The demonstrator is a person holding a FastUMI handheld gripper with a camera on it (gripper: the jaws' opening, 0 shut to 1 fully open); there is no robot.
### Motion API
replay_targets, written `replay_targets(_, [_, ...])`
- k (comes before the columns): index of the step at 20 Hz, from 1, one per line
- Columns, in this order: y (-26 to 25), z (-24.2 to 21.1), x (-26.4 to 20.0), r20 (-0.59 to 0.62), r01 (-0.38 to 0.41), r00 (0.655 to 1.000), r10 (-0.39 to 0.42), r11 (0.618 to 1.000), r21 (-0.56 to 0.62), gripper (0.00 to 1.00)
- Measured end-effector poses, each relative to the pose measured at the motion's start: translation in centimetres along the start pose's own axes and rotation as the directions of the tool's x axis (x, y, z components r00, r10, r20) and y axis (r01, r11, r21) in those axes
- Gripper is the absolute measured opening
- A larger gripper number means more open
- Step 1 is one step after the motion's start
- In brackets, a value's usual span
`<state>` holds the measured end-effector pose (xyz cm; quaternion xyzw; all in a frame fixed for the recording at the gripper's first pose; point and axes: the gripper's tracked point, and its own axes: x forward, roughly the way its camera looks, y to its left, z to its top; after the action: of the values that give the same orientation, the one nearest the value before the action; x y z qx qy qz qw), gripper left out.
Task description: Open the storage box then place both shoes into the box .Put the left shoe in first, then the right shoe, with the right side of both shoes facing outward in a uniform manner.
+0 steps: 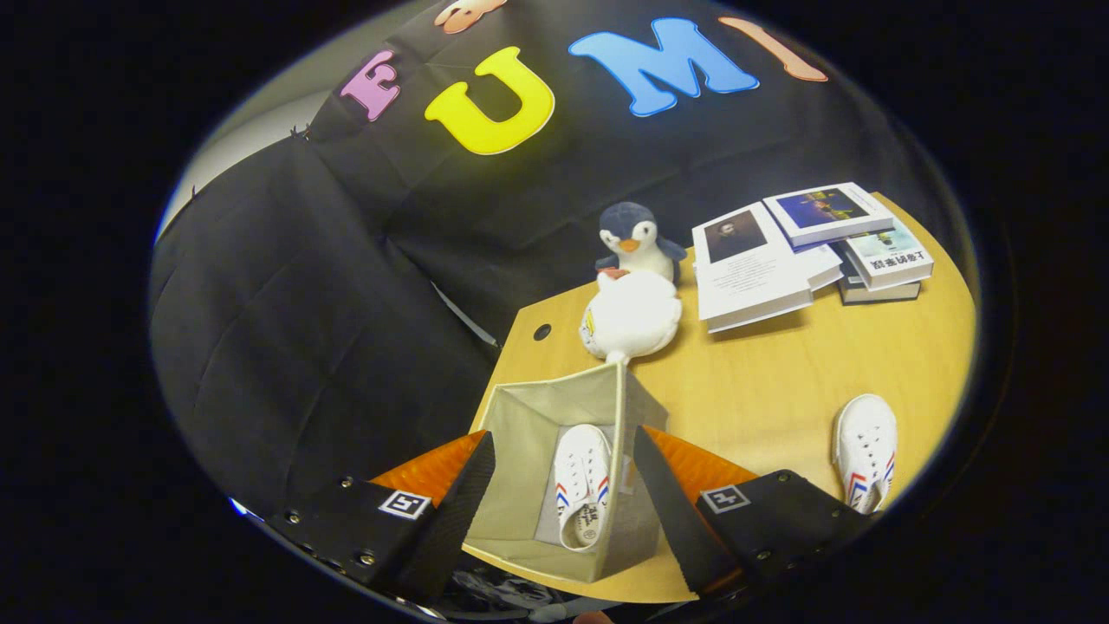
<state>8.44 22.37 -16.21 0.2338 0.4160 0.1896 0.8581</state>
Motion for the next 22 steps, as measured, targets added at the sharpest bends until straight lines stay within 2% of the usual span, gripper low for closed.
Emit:
replay_targets(12, [-14.6,2.5,-7.4,0.05,0.214,0.976,-0.211,0.976,-0.05,0.98])
replay_targets(16, [-19.2,1.2,-8.6,0.011,0.291,0.956,-0.292,0.949,-0.119,0.98])
replay_targets(22, [-25.1,-2.6,-10.0,-0.073,0.361,0.922,-0.38,0.913,-0.191,0.98])
